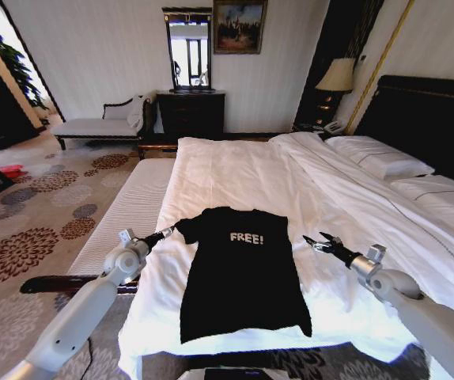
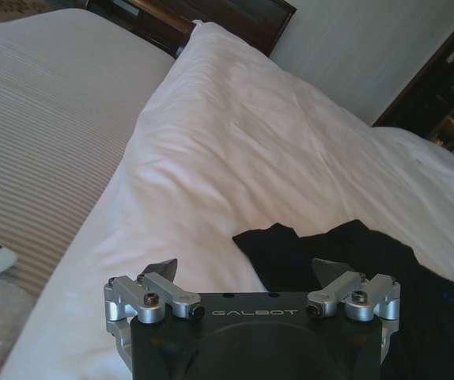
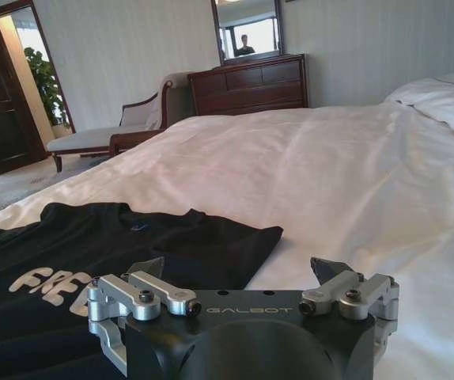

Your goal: Fold the clothes on the bed.

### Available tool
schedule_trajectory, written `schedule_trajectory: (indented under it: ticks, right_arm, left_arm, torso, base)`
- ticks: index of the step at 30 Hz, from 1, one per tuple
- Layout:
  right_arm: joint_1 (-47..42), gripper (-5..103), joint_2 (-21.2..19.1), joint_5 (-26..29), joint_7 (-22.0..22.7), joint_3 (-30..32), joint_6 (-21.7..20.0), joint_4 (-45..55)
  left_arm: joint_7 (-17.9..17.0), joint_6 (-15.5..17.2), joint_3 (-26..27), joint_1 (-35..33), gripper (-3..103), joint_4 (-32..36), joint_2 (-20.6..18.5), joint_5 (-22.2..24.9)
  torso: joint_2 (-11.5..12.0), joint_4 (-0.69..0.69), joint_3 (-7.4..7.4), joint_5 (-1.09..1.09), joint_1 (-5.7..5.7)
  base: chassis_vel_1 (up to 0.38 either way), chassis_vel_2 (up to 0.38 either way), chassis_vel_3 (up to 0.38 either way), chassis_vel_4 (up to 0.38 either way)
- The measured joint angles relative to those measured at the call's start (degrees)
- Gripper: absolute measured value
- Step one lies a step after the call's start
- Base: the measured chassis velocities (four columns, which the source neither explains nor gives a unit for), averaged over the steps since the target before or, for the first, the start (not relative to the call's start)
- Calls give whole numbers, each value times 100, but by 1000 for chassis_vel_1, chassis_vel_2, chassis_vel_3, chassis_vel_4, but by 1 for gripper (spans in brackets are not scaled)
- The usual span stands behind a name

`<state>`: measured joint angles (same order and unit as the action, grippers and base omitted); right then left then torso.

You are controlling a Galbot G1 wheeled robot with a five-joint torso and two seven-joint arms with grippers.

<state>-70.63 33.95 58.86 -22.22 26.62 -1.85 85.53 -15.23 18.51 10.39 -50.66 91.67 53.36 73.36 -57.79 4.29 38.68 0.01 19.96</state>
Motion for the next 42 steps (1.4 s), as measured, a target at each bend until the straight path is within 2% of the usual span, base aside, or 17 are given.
schedule_trajectory:
  ticks: [2, 6, 27, 30, 32, 35, 38, 42]
  right_arm:
    - [7, 100, -21, 11, 34, -27, -12, 46]
    - [35, 100, -23, 14, 72, -106, -22, 50]
    - [19, 100, 3, 69, 104, -96, -24, -59]
    - [24, 100, 6, 75, 106, -96, -24, -61]
    - [26, 100, 6, 76, 107, -94, -25, -66]
    - [27, 100, 13, 91, 110, -80, -25, -69]
    - [26, 100, 17, 96, 110, -80, -25, -69]
    - [23, 100, 27, 101, 110, -80, -25, -69]
  left_arm:
    - [129, -12, -41, 131, 88, -186, 114, -12]
    - [292, -36, -132, 337, 84, -411, 289, -54]
    - [341, -45, -566, 971, 74, -1411, 836, -135]
    - [292, -40, -576, 994, 62, -1497, 880, -159]
    - [282, -38, -577, 994, 62, -1499, 883, -160]
    - [269, -35, -578, 998, 45, -1525, 891, -185]
    - [270, -34, -574, 1004, 40, -1559, 905, -206]
    - [281, -27, -540, 996, 18, -1613, 949, -262]
  torso:
    - [0, 3, 0, -1, 0]
    - [0, 1, 0, -1, 0]
    - [0, 3, 0, 0, 0]
    - [0, 2, 0, 0, 0]
    - [0, 2, 0, -1, 0]
    - [0, 2, 0, 0, 0]
    - [0, 2, 0, -1, 0]
    - [0, 2, 0, -1, 0]
  base:
    - [0, 0, 0, 0]
    - [0, 0, 0, 0]
    - [0, 0, 0, 0]
    - [0, 0, 0, 0]
    - [0, 0, 0, 0]
    - [0, 0, 0, 0]
    - [0, 0, 0, 0]
    - [0, 0, 0, 0]
